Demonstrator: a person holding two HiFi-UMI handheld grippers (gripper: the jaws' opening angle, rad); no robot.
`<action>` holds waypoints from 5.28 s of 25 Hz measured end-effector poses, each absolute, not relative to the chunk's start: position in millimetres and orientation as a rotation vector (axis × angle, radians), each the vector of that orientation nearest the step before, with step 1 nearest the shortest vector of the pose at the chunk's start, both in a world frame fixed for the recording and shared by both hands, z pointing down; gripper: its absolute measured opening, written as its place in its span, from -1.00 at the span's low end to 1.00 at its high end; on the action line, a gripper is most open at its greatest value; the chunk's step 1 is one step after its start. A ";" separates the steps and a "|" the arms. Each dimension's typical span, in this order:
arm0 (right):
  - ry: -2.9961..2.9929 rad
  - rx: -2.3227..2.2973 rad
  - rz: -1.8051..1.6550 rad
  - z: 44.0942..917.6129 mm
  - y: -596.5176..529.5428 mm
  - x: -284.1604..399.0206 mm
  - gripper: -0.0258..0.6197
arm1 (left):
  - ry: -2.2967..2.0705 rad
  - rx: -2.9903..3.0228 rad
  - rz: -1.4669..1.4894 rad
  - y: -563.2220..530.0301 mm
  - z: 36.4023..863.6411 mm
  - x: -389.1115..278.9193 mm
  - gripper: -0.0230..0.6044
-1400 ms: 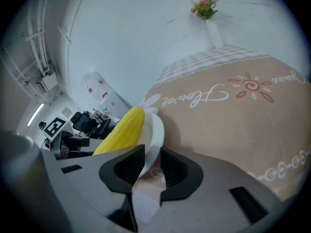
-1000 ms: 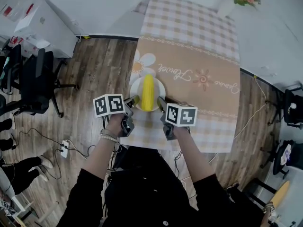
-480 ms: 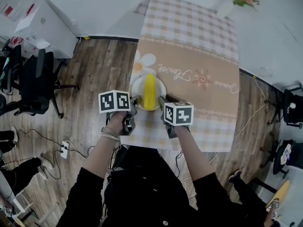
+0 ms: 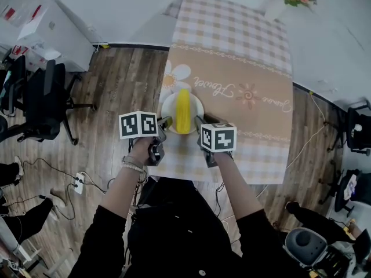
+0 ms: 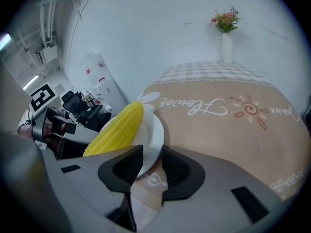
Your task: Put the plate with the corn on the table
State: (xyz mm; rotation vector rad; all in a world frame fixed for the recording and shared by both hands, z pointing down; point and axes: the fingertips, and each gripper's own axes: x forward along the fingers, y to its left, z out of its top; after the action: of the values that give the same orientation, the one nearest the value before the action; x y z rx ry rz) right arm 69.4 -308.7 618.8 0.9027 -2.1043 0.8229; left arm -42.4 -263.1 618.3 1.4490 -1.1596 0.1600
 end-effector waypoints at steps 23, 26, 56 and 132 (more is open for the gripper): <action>-2.112 1.058 0.769 597.0 -302.0 82.7 -0.74 | -1.224 1.569 0.164 -241.0 582.3 -61.1 -0.73; -2.151 1.085 0.755 580.8 -298.0 82.2 -0.75 | -1.258 1.611 0.161 -239.5 566.0 -60.7 -0.82; -2.516 1.197 0.198 377.0 -237.3 89.1 -0.76 | -1.573 2.302 0.226 -201.2 370.4 -38.0 -0.87; -2.557 1.258 0.151 341.7 -203.8 80.8 -0.78 | -1.597 2.419 0.278 -178.9 350.3 -55.3 -0.88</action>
State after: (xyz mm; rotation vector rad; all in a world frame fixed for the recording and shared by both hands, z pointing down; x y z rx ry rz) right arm 80.8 -203.8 341.7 1.2582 -2.5571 0.1507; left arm -55.3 -178.9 350.3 2.4193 -1.5965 0.2777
